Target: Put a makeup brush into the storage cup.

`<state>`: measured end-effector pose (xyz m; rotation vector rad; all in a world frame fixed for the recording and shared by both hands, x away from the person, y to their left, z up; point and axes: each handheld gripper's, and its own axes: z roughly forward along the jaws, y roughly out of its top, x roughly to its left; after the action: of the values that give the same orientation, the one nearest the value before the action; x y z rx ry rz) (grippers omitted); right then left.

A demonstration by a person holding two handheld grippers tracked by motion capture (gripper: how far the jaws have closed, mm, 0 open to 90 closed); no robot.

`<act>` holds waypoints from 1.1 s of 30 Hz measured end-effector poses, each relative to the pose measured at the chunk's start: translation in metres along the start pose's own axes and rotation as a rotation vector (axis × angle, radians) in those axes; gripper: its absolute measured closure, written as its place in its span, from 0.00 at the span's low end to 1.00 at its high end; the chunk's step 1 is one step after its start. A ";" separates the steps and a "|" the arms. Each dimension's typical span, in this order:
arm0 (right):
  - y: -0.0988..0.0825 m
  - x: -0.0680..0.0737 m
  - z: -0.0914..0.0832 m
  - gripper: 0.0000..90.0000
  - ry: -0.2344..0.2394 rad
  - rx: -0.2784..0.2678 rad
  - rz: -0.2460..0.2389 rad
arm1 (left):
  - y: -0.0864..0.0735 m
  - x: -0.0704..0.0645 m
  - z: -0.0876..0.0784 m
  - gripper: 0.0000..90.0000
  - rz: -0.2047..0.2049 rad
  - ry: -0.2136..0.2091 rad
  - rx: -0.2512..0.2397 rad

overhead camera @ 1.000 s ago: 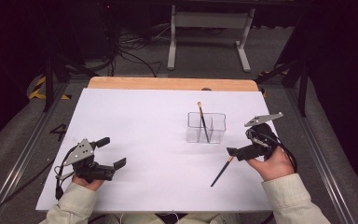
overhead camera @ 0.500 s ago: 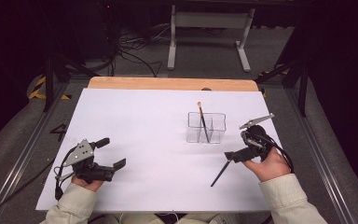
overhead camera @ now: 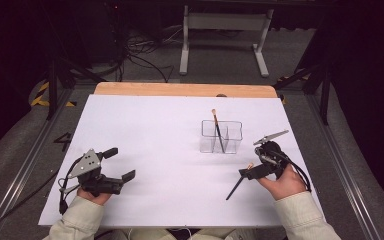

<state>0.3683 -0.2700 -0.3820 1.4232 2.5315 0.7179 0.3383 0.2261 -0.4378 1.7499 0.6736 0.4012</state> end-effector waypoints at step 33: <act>-0.013 0.006 0.039 0.05 -0.079 0.054 0.043 | 0.000 -0.001 0.000 0.00 0.002 -0.009 0.000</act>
<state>0.3685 -0.2576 -0.4217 1.4966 2.4858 0.5923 0.3377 0.2255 -0.4379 1.7518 0.6660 0.3944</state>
